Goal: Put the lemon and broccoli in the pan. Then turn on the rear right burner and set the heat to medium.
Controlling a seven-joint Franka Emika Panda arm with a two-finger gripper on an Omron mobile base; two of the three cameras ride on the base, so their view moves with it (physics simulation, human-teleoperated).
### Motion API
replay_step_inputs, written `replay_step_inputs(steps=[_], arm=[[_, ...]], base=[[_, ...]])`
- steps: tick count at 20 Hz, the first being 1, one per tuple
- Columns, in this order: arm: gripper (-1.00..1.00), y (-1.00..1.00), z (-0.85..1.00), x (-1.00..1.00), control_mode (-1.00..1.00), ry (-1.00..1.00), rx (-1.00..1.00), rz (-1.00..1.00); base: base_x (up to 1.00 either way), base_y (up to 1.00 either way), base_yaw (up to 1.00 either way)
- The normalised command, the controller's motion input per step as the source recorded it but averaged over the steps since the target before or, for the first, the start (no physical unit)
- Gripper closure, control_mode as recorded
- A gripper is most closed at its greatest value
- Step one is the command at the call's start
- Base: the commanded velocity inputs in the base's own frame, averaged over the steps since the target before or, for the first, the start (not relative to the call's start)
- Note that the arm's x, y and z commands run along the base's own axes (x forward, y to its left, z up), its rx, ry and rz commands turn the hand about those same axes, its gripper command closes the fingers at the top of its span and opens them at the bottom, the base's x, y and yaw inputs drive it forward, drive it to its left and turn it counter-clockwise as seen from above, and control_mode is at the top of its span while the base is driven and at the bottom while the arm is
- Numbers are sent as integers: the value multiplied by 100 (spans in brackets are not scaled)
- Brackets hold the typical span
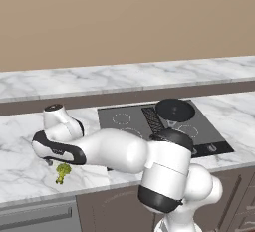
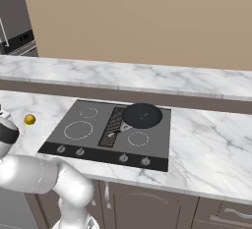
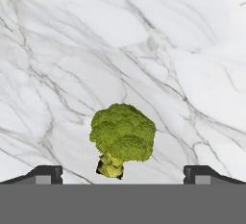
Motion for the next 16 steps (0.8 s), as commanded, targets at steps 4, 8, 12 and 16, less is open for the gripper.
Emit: replay_step_inputs(steps=[4, 8, 12, 16], arm=[[-100, 3, -21, 14, -100, -7, 0, 0], [-100, 0, -14, 14, -100, -11, 0, 0], [-100, 0, -17, 7, -100, -6, 0, 0], [-100, 0, -13, -5, -100, 0, 0, 0]], base=[[0, 0, 0], [0, 0, 0], [0, 0, 0], [0, 0, 0]])
